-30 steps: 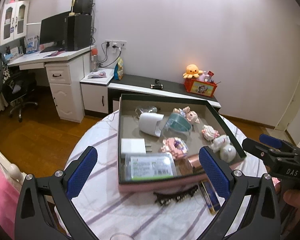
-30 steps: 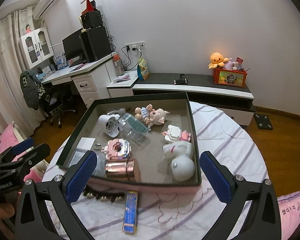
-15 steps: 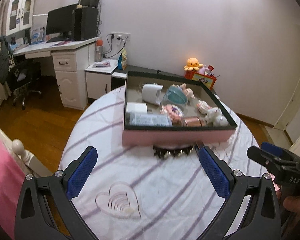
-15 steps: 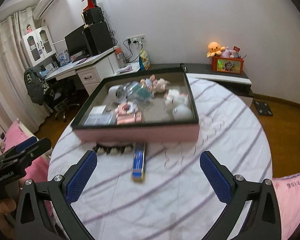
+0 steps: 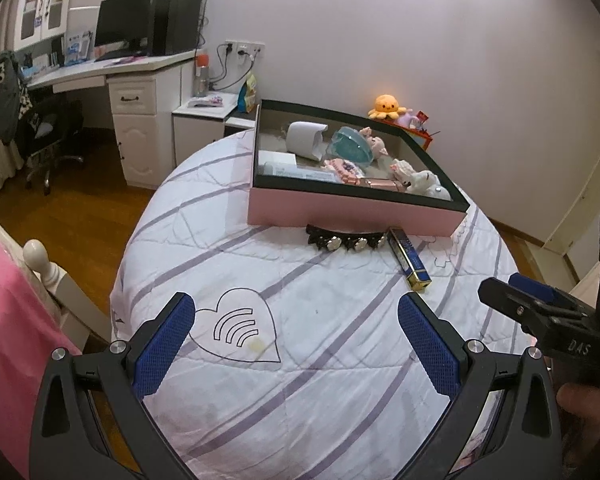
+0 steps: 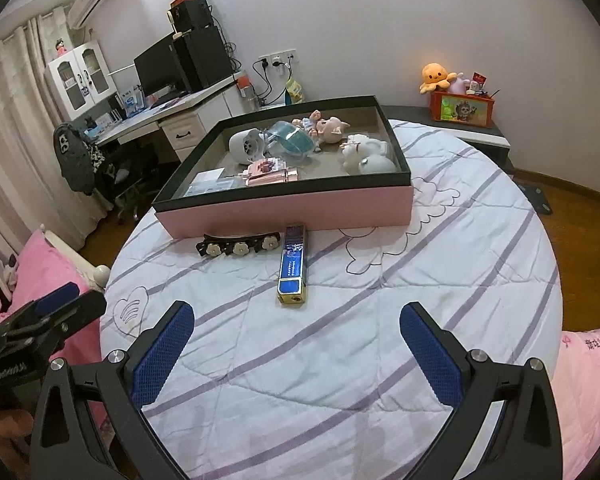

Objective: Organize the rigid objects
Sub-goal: 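Move both tools back toward the blue box and black hair clip, then grasp the blue box with the right tool while the left tool grasps the black hair clip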

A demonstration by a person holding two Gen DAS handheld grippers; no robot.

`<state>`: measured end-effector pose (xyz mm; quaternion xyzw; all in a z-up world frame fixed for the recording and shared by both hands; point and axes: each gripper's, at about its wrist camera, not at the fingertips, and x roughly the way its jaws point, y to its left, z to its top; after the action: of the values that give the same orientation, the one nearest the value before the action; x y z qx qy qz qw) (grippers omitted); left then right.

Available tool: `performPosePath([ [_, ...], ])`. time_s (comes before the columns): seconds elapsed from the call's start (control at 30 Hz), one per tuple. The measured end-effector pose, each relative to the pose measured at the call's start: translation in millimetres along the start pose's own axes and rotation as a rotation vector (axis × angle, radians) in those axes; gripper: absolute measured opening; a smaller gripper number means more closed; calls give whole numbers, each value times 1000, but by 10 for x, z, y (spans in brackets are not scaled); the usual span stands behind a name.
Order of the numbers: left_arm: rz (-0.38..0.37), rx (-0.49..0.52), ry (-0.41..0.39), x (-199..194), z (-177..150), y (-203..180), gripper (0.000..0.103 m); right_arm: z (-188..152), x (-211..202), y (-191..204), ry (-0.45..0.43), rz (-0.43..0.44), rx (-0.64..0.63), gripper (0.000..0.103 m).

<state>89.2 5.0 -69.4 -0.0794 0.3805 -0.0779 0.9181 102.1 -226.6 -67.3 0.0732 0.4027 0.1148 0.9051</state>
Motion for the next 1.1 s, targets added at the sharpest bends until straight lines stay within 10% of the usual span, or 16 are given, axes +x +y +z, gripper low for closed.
performPosePath([
  [0.63,8,-6,66,423,155,82,103,225,687,-74,96,-54,-7,103],
  [1.1,1,19,107,725,275,-36,103,231,983,56,133,2,-143,25],
])
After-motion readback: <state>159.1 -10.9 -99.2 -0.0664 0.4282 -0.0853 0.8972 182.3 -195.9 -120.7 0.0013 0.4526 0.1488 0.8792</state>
